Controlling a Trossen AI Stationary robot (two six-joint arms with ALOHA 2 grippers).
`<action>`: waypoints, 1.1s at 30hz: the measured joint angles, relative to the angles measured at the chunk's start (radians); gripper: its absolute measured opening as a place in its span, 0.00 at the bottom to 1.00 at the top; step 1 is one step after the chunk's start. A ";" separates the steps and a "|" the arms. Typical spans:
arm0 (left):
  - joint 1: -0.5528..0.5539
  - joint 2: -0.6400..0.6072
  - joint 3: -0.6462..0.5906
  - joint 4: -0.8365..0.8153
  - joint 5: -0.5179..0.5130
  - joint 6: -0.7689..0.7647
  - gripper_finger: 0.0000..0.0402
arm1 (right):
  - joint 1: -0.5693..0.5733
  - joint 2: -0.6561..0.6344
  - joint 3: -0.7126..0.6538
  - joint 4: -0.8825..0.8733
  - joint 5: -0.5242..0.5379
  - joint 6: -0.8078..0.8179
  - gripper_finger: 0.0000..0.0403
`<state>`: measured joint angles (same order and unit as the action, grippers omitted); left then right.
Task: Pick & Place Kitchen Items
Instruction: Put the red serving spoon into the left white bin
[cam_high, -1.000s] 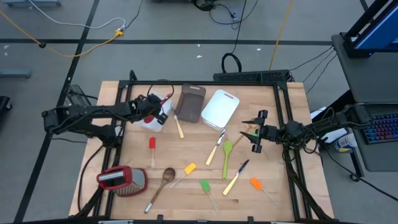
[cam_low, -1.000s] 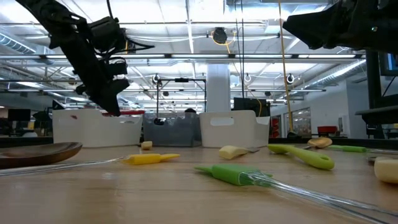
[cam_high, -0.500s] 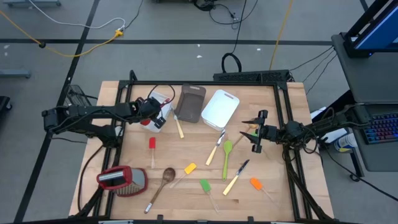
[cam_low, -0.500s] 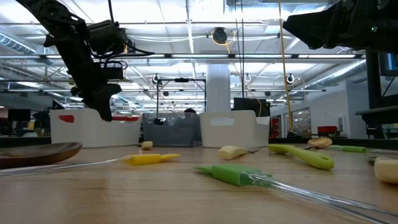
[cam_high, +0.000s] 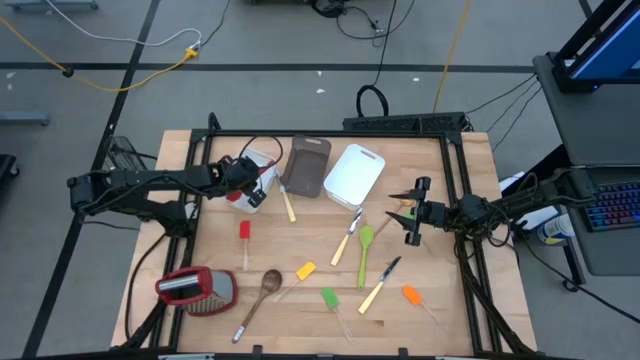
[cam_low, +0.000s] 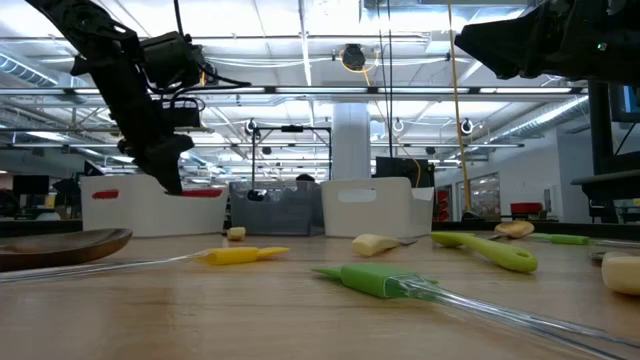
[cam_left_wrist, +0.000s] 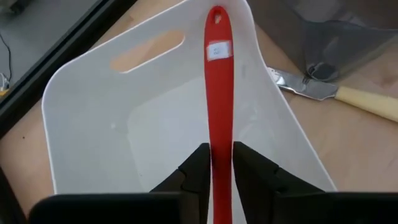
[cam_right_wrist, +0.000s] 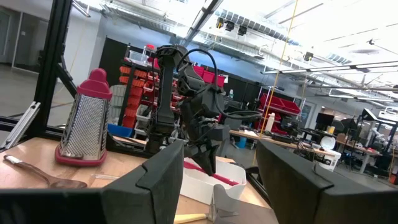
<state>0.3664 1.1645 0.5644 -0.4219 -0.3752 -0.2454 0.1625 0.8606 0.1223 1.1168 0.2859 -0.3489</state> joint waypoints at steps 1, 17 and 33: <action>0.000 0.000 0.000 0.000 0.000 0.001 0.20 | 0.000 0.000 0.000 0.000 0.000 0.000 0.48; 0.036 0.000 0.000 -0.078 -0.097 0.036 0.20 | 0.000 0.000 0.000 0.000 0.000 0.000 0.48; 0.085 0.000 0.000 -0.075 0.013 0.117 0.07 | 0.000 0.000 0.000 0.000 -0.001 0.000 0.48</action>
<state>0.4518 1.1648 0.5648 -0.4969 -0.3620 -0.1283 0.1626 0.8606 0.1223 1.1172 0.2854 -0.3489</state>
